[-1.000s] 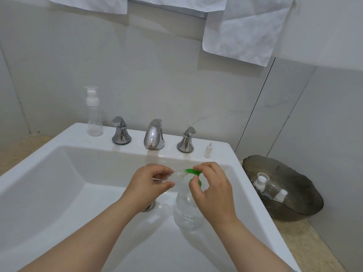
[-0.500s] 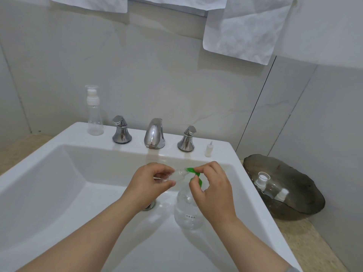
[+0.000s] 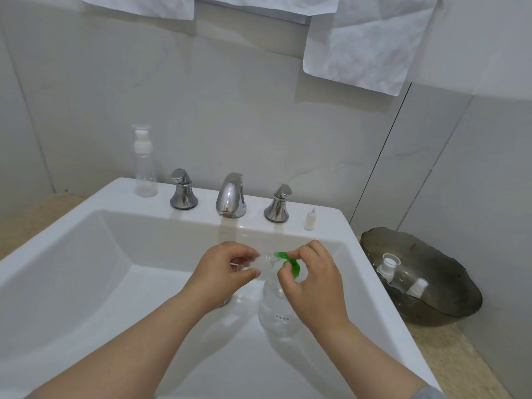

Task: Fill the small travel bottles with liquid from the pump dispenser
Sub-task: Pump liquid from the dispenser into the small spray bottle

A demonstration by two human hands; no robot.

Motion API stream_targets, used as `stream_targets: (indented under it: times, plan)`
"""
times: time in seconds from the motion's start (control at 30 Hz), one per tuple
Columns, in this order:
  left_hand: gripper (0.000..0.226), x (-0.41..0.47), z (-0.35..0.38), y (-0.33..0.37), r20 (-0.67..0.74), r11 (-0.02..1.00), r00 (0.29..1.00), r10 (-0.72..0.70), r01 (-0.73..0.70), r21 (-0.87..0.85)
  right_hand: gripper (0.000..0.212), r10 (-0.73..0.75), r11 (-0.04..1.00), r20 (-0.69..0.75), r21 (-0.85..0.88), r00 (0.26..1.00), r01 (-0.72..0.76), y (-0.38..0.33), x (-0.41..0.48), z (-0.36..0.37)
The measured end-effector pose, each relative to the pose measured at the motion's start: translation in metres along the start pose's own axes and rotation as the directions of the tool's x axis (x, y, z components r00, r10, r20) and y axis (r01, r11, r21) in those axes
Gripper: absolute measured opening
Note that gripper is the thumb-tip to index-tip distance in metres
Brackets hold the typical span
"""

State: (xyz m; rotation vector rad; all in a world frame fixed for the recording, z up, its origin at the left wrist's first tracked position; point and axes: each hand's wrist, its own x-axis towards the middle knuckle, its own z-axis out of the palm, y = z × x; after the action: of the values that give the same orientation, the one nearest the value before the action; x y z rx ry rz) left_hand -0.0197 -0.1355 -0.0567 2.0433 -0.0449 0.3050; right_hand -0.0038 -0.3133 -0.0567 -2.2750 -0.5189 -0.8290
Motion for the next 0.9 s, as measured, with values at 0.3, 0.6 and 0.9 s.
stream_targets:
  times: [0.3,0.6,0.9]
  plan:
    - [0.025,-0.0001,-0.0005,0.0009,-0.008,1.0,1.0,0.002,-0.002,-0.02,0.008,-0.004,1.0,-0.002,0.014,1.0,0.004,-0.0023,-0.0005,-0.0009]
    - [0.028,0.0013,-0.0014,0.0039,-0.07,0.996,0.996,0.054,-0.058,-0.063,0.021,-0.062,0.997,-0.028,0.054,0.998,0.063,-0.0041,0.0019,-0.0068]
    - [0.028,0.0027,-0.001,0.0027,-0.071,0.996,0.993,0.089,-0.091,-0.021,0.02,-0.052,0.997,-0.053,0.052,0.997,0.055,-0.0037,0.0033,-0.0036]
